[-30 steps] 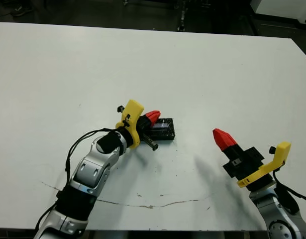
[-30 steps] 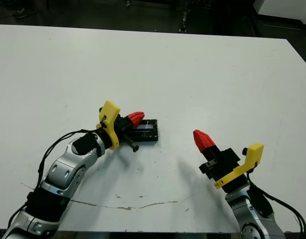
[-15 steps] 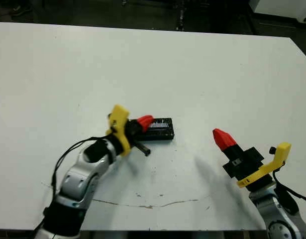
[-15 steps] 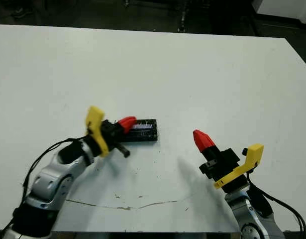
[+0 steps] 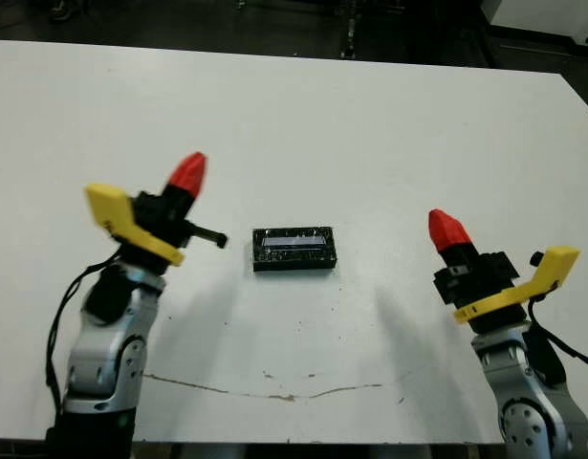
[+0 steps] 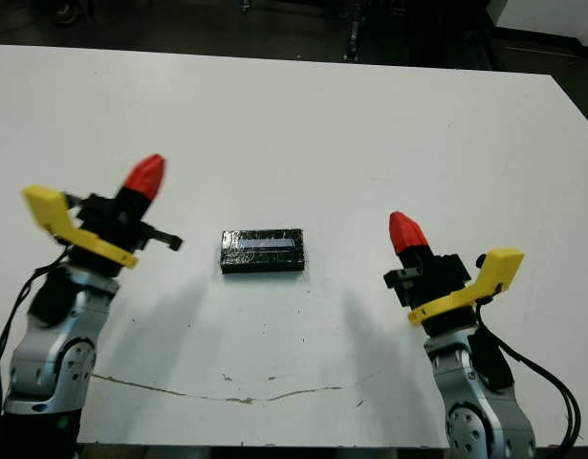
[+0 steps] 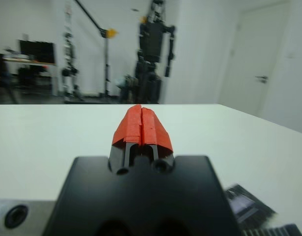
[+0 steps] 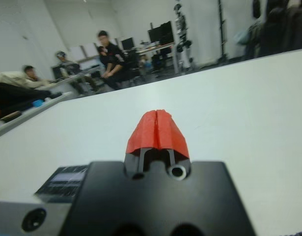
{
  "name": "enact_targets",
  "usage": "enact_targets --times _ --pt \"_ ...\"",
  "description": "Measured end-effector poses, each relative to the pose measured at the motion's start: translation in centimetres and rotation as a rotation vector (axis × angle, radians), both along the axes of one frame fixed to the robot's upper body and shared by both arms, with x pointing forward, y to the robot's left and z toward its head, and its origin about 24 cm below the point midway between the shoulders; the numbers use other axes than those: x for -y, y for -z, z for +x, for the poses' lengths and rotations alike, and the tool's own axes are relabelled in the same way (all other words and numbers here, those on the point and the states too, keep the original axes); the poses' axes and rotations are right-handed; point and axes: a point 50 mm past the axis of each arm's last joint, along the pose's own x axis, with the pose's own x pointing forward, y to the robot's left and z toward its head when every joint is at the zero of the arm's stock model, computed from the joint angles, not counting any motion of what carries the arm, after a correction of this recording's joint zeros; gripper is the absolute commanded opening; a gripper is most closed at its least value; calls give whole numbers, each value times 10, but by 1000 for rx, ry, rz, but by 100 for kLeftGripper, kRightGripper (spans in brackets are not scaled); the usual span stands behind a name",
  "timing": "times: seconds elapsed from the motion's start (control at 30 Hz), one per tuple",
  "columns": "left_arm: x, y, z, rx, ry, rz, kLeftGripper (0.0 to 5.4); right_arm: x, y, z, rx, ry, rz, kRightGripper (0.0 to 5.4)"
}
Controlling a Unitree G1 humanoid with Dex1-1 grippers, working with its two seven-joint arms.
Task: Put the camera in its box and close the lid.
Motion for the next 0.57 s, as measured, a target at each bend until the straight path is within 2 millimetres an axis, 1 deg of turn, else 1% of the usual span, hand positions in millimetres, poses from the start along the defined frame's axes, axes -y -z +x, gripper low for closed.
enact_targets --times 0.17,0.4,0.57 --pt "-8 14 -7 10 -107 -7 1 -1 -3 3 11 100 -28 0" --pt "-9 36 -15 -32 -135 -52 1 1 3 8 -13 190 -50 0" --pt "-3 39 -14 -31 -119 -72 1 1 8 9 -33 199 -46 0"
